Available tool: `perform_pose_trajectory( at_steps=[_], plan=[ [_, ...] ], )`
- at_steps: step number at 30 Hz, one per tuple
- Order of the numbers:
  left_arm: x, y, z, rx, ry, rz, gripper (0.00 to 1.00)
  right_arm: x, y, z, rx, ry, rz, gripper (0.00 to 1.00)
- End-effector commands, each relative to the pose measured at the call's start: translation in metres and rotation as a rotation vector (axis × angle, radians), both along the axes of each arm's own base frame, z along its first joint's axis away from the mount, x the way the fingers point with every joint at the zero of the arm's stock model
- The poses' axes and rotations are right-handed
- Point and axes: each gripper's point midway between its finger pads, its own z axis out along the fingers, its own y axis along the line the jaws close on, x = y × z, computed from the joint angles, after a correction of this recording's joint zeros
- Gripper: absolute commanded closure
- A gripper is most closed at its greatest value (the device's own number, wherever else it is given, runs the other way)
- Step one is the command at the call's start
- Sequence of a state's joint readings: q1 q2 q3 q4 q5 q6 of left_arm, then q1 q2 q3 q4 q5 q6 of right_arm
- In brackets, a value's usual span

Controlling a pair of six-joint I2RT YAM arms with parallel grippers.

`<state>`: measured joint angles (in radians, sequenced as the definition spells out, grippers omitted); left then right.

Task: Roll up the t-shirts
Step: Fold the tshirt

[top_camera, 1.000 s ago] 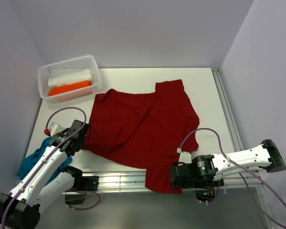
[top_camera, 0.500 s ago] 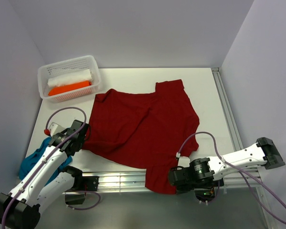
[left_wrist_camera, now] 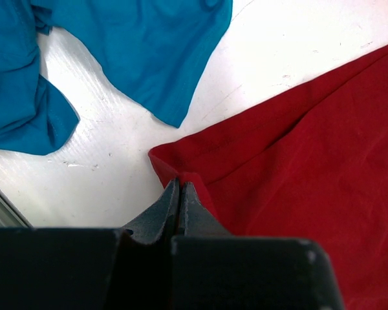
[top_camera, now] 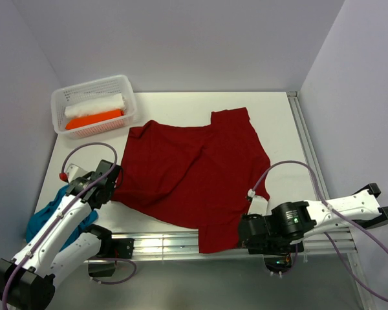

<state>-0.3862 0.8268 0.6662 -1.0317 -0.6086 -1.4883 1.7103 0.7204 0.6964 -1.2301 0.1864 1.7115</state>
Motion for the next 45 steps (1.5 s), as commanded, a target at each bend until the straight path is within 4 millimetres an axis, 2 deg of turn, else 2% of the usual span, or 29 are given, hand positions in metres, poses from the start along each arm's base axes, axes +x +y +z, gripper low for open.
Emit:
perform_pose_trajectory(
  at_steps=[1,6,9,11,14,16,22,25,26,27,30,33,34,37,40,45],
  plan=[
    [0.001,0.005,0.012,0.01,-0.027,0.028,0.99,0.021,-0.012,0.025,-0.004,-0.096,-0.051,1.0],
    [-0.003,0.006,0.014,-0.014,-0.042,0.051,1.0,0.021,-0.017,0.033,0.035,-0.091,-0.046,1.0],
    [-0.008,0.013,0.026,0.007,-0.054,0.084,1.0,0.029,-0.025,0.047,0.086,-0.118,-0.06,1.0],
    [-0.01,0.02,0.042,0.025,-0.074,0.103,1.0,0.037,-0.023,0.064,0.172,-0.148,-0.08,1.0],
    [-0.01,0.023,0.06,0.037,-0.102,0.107,1.0,0.046,-0.023,0.074,0.222,-0.186,-0.097,1.0],
    [-0.016,0.026,0.06,0.041,-0.083,0.126,1.0,0.049,-0.021,0.086,0.251,-0.209,-0.094,1.0],
    [-0.012,0.023,0.052,0.036,-0.075,0.124,1.0,0.077,-0.009,0.122,0.244,-0.404,-0.07,1.0],
    [-0.012,0.027,0.056,0.058,-0.072,0.136,1.0,0.092,-0.002,0.124,0.118,-0.483,-0.041,1.0],
    [-0.012,0.028,0.058,0.063,-0.074,0.136,1.0,0.096,0.004,0.119,0.06,-0.49,-0.021,1.0],
    [-0.012,0.028,0.058,0.065,-0.073,0.136,1.0,0.104,0.002,0.111,-0.003,-0.49,0.0,1.0],
    [-0.009,0.026,0.059,0.065,-0.084,0.116,1.0,0.121,0.017,0.109,0.031,-0.496,-0.015,1.0],
    [-0.005,0.024,0.057,0.062,-0.094,0.099,1.0,0.131,0.019,0.111,0.068,-0.496,0.021,1.0],
    [-0.004,0.025,0.057,0.066,-0.093,0.103,1.0,0.147,0.013,0.114,0.062,-0.505,-0.048,1.0],
    [-0.003,0.025,0.053,0.078,-0.076,0.104,0.99,0.164,0.002,0.116,0.033,-0.508,-0.096,1.0],
    [-0.003,0.022,0.042,0.069,-0.043,0.096,0.98,0.172,-0.01,0.115,0.023,-0.501,-0.143,1.0],
    [0.005,0.013,0.029,0.029,-0.049,0.088,0.98,0.184,-0.018,0.113,0.04,-0.511,-0.181,1.0]
  ],
)
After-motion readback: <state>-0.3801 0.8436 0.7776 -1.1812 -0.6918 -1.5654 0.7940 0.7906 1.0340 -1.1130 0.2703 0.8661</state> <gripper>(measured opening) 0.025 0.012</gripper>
